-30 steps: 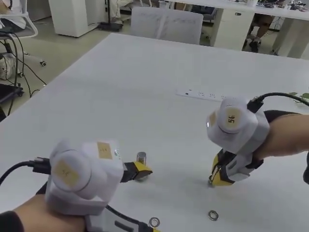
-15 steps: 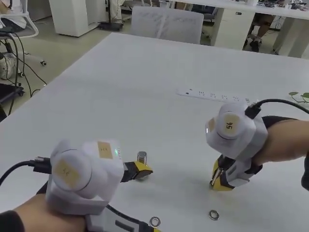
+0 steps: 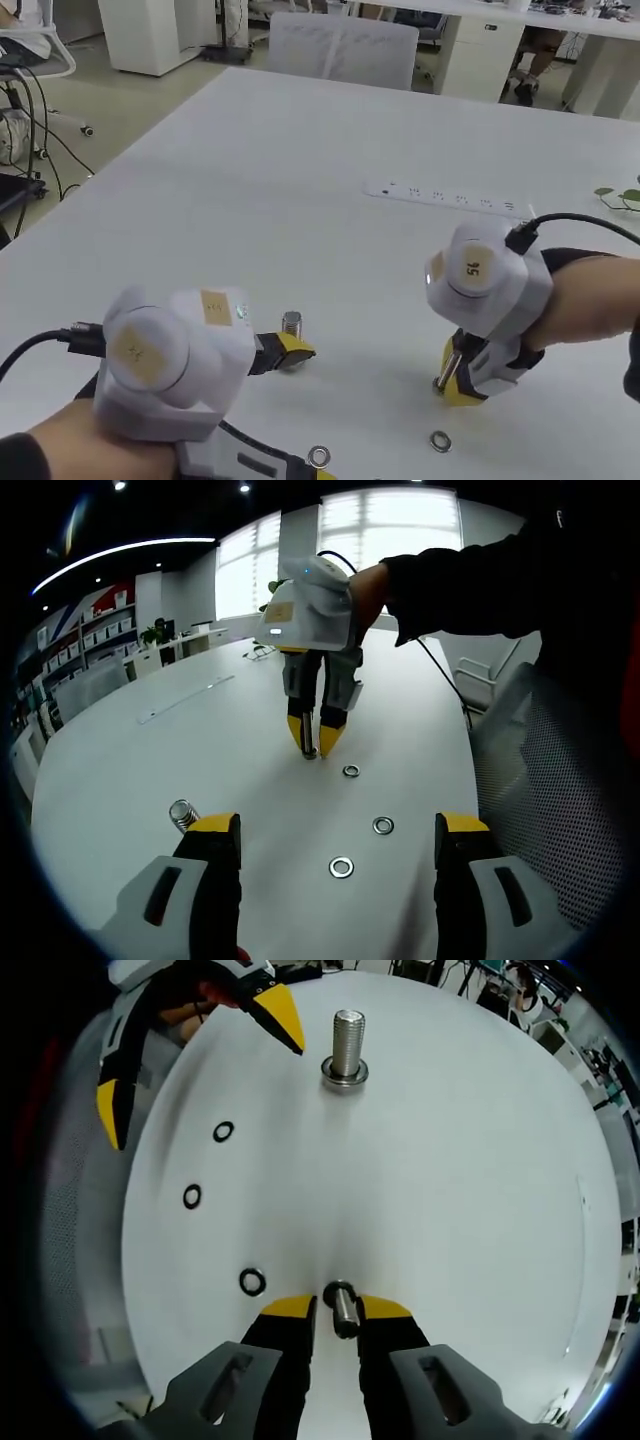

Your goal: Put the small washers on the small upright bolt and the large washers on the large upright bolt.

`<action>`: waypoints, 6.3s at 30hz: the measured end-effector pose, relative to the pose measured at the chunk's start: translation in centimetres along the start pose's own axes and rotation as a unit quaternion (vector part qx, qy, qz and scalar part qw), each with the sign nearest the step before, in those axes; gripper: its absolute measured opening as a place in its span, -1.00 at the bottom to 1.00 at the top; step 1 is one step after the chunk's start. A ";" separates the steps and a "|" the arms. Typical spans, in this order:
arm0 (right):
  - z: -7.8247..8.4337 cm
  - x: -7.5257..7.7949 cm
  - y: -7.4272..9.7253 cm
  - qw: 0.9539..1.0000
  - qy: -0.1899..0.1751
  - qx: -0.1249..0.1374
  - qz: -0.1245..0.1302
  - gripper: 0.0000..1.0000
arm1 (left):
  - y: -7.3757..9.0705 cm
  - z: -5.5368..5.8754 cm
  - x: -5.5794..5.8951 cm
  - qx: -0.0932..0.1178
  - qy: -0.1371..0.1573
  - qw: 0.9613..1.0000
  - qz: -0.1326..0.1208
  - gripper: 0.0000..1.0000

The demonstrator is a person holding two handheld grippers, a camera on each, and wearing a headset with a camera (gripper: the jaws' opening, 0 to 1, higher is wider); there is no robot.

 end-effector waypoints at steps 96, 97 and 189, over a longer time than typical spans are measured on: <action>-1.0 -5.4 -0.1 0.999 -0.018 0.028 0.005 -0.69 | 0.7 -0.8 0.5 0.017 -0.018 1.000 0.003 0.56; -1.0 -5.4 -0.1 0.999 -0.018 0.028 0.006 -0.70 | 0.7 -0.8 0.5 0.017 -0.018 1.000 0.004 0.56; 1.0 -4.8 7.1 0.997 -0.053 0.031 0.041 -0.73 | 0.8 -1.0 0.8 0.018 -0.025 1.000 0.008 0.53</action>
Point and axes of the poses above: the centre of the closed fingertips' face, and the gripper's own axes: y roughly backward along the fingers, x roughly to its right, z roughly out of its underside, the point moved 4 cm from there along y, roughly backward along the fingers, and after that the axes turned 1 degree about -y, right-handed, at the moved point
